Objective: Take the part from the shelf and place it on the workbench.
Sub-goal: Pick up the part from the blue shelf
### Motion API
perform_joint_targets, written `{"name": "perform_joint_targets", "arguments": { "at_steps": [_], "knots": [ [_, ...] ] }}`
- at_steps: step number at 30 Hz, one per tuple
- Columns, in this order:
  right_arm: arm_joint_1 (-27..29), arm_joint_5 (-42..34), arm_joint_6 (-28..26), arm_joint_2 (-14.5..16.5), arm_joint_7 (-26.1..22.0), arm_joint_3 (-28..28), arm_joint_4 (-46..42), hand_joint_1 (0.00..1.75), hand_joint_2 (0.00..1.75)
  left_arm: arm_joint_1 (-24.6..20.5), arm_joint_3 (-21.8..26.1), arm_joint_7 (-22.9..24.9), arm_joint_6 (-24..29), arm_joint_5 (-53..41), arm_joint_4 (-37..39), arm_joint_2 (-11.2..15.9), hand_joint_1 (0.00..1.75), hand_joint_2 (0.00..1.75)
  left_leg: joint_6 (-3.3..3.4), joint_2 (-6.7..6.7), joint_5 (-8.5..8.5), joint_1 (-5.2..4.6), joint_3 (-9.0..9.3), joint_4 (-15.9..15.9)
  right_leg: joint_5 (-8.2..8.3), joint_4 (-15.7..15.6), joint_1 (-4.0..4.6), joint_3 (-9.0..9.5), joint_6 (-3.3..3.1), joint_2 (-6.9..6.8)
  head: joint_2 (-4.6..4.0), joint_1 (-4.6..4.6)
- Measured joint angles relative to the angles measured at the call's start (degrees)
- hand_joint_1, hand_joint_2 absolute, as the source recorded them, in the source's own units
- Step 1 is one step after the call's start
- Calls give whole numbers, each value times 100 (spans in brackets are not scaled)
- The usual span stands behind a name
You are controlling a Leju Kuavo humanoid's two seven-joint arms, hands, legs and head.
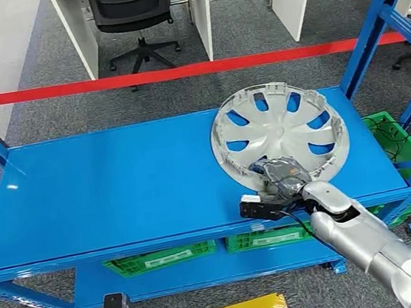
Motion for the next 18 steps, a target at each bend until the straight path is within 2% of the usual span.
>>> {"name": "perform_joint_targets", "arguments": {
  "at_steps": [6,12,18],
  "knots": [
    [35,-8,-252,0,-33,61,-3,175,175,0,1,-43,2,17,0,0,0,0,0,0,0,1,-4,0,0,0,0,-4,0,-1,0,0],
    [193,-157,-810,0,-162,60,-137,175,175,1,3,-64,8,19,0,1,0,0,0,-1,0,3,-22,0,0,0,0,-18,0,-5,0,1],
    [320,-233,-996,0,-216,43,-300,175,175,0,5,-68,8,19,0,2,0,0,0,-1,0,4,-30,0,-2,0,1,-28,0,-6,0,0]
  ]
}}
